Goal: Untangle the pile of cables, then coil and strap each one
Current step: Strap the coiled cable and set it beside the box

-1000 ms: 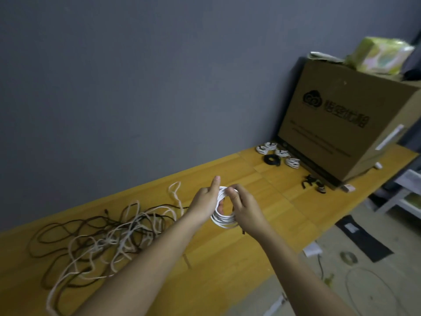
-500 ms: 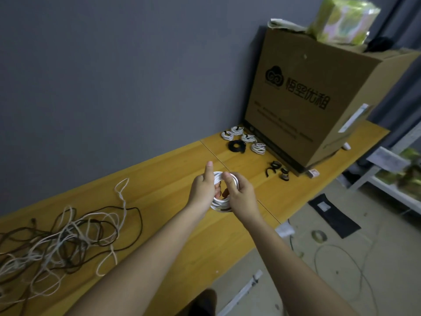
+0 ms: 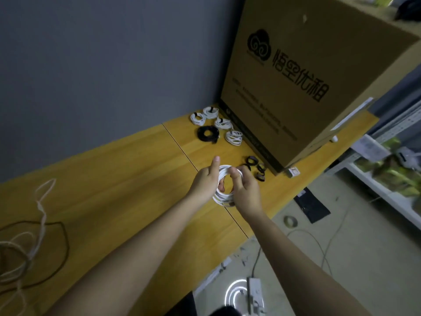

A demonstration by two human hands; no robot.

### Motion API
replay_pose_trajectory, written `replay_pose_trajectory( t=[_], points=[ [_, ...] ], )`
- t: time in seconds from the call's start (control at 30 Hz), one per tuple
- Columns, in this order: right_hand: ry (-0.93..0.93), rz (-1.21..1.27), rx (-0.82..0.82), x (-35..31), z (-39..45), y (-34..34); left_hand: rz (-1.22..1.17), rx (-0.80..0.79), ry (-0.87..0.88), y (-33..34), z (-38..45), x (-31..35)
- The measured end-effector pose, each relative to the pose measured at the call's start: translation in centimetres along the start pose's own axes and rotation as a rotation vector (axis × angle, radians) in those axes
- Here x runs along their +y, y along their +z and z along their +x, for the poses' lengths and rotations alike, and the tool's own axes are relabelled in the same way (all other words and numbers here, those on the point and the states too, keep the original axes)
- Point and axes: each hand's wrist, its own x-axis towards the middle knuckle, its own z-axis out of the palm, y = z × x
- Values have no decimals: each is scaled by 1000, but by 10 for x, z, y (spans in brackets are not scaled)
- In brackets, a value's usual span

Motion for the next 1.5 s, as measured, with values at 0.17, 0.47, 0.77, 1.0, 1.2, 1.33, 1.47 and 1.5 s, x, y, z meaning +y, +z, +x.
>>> replay_pose_trajectory(
  t=[0.17,0.47,0.77,1.0,1.2,1.33,1.47,1.5],
  points=[
    [34,-76,-83,55,28,-38,96,-282,-58,34,33,-12],
    [170,-368,-296,157,89,-132,315,-189,-168,82,74,-32],
    [148,-491,-534,219,162,-194,397,-35,-251,172,98,-30],
    [78,-553,-688,224,182,-188,412,30,-253,214,124,-39],
    [38,-581,-738,224,186,-182,400,102,-212,226,152,-43],
    [40,-588,-714,227,186,-179,468,159,-281,235,167,-43],
    [76,-555,-714,233,184,-177,559,196,-320,237,176,-47],
    [80,-547,-711,234,184,-177,576,194,-321,237,177,-48]
  ],
)
